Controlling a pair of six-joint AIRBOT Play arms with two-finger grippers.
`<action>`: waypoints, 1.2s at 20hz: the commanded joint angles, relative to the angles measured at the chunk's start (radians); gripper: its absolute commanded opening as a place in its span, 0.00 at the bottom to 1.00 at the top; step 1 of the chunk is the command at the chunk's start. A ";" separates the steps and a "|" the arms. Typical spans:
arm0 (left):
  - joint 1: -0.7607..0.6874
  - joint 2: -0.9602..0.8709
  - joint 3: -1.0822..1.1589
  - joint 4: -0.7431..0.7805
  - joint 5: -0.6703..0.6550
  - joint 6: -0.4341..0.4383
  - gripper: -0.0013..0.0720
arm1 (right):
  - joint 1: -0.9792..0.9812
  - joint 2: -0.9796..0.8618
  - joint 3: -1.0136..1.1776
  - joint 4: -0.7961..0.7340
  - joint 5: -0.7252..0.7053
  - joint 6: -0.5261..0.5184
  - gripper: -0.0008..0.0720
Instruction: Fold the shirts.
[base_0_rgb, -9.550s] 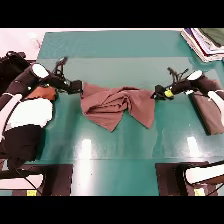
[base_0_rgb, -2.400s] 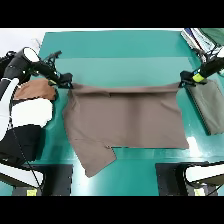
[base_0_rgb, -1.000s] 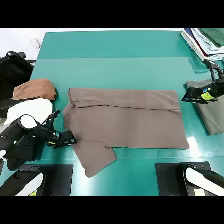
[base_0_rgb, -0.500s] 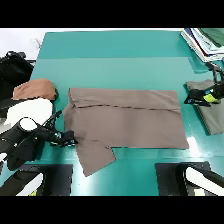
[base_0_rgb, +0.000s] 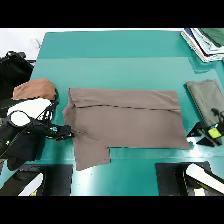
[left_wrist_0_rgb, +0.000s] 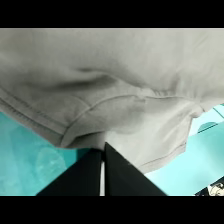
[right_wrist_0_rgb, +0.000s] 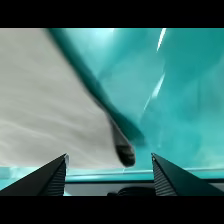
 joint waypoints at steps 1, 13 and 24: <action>0.000 0.003 0.008 0.005 -0.002 0.000 0.04 | -0.037 0.000 -0.133 0.013 -0.056 -0.005 0.80; 0.000 0.002 0.180 0.043 -0.085 0.000 0.04 | 0.273 0.026 0.160 0.016 -0.020 -0.013 0.03; 0.000 -0.483 0.633 0.081 0.135 0.010 0.05 | 0.468 -0.277 0.636 0.023 -0.080 0.066 0.03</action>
